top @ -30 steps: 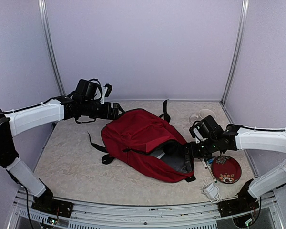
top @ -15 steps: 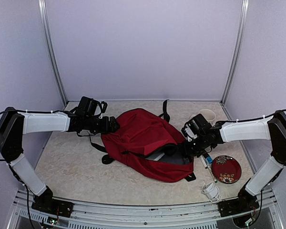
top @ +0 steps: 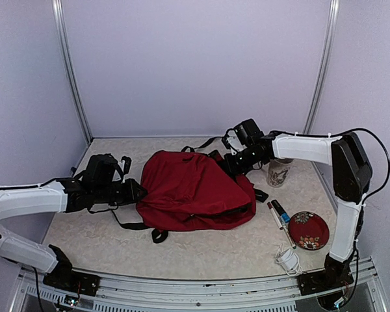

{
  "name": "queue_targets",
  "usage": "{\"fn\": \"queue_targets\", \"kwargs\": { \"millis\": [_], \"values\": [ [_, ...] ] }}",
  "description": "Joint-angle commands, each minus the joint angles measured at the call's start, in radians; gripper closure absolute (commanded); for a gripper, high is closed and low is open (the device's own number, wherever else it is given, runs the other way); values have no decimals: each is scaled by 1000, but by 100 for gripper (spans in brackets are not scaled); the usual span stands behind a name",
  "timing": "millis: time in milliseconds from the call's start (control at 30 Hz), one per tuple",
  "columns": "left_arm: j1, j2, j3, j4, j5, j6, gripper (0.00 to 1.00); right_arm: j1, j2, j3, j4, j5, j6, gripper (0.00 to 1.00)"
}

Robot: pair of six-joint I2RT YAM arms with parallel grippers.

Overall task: Pack the student bag
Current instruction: Adjust the student bag at the center of the board, then grab the largest pocket of the student bag.

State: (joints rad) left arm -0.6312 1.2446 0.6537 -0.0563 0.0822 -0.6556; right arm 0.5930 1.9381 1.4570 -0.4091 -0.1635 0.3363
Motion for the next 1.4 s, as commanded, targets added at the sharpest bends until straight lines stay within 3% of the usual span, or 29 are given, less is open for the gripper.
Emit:
{"fn": "queue_targets", "kwargs": {
  "millis": [0, 100, 200, 300, 400, 600, 767, 967, 1133, 1267, 1367],
  "values": [
    [-50, -110, -51, -48, -59, -87, 90, 1, 54, 178, -89, 45, -62, 86],
    [-66, -175, -93, -31, -83, -136, 97, -5, 14, 222, -162, 192, -65, 57],
    [-73, -209, -113, -29, -109, -170, 100, -5, -103, 174, -207, 321, -36, 45],
    [-88, -227, -120, -15, -122, -183, 100, 14, -258, 52, -206, 429, 15, 42],
    [-102, -233, -107, -14, -131, -182, 100, 117, -407, -72, -218, 553, 92, 41],
    [-131, -243, -83, -41, -170, -179, 100, 545, -545, -239, -190, 599, 406, 49],
    [-158, -261, -85, -28, -193, -185, 100, 790, -483, -361, 61, 675, 555, 50],
    [-187, -255, -74, -21, -204, -179, 100, 790, -347, -369, 186, 631, 596, 49],
    [-205, -247, -69, -5, -206, -177, 100, 694, -300, -451, 400, 491, 643, 46],
    [-215, -244, -68, 1, -210, -179, 100, 654, -237, -412, 417, 486, 659, 38],
    [-217, -239, -65, 5, -211, -175, 100, 629, -212, -429, 441, 466, 693, 38]
  ]
}}
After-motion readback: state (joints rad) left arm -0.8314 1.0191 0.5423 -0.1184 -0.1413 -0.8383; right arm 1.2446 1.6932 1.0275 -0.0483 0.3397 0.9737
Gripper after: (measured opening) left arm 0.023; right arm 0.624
